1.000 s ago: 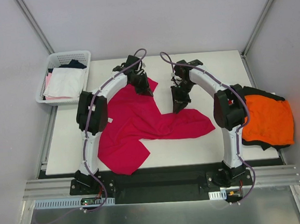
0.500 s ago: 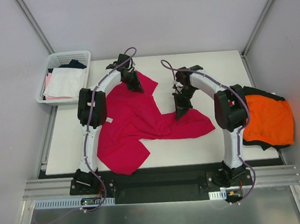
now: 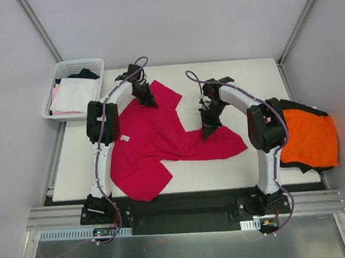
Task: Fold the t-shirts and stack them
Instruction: Flatten the tshirt out
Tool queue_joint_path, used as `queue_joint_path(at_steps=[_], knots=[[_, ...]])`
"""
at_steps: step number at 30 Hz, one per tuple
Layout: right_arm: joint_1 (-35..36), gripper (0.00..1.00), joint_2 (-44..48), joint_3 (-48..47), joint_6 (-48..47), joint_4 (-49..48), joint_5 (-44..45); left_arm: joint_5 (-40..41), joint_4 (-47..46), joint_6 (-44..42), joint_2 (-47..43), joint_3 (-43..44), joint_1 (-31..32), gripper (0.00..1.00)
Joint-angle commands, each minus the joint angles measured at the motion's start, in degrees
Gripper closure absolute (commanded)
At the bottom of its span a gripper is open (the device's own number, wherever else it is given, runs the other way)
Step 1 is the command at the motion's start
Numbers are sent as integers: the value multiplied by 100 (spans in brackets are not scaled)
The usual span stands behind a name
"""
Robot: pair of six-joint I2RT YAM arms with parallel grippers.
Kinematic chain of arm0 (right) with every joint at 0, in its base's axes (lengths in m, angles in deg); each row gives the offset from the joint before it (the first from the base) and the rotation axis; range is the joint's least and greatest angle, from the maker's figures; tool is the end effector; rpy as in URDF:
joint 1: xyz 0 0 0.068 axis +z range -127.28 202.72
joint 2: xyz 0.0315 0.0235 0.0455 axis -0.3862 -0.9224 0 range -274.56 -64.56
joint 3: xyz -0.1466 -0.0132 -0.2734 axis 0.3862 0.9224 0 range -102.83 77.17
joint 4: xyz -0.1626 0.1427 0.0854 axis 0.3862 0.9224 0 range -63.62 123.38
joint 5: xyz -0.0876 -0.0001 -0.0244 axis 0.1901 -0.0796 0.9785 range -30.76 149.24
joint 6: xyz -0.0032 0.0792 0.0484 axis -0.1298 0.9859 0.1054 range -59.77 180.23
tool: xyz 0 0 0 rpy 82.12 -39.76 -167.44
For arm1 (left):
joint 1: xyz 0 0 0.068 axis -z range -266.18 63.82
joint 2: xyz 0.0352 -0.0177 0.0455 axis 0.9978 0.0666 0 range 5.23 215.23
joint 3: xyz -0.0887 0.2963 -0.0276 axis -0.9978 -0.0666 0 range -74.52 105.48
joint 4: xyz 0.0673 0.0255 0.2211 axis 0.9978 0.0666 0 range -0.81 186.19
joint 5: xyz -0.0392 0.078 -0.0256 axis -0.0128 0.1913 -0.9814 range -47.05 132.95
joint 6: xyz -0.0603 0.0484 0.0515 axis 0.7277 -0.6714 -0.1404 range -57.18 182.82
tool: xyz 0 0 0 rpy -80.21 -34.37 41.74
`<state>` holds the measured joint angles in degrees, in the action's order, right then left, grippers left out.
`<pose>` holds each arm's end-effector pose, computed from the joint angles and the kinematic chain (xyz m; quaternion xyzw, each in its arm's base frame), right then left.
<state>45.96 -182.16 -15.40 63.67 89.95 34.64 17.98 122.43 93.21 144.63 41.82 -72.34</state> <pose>0.3385 0.1831 0.1957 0.1705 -0.9620 -0.2100 0.0376 0.5289 -0.1665 0.1573 -0.0725 0.9337 -0.2982 0.1843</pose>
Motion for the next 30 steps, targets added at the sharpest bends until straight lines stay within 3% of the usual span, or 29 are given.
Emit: queue_joint_path(at_steps=[1,18,30], knots=[[22,99,317,-6,42,59,-124,351,201,-139,167,65,39,100],[31,99,440,415,78,-90,-194,3629,1132,19,141,477,30,100],[40,99,773,864,166,-310,-168,4571,1906,617,211,794,-5,100]])
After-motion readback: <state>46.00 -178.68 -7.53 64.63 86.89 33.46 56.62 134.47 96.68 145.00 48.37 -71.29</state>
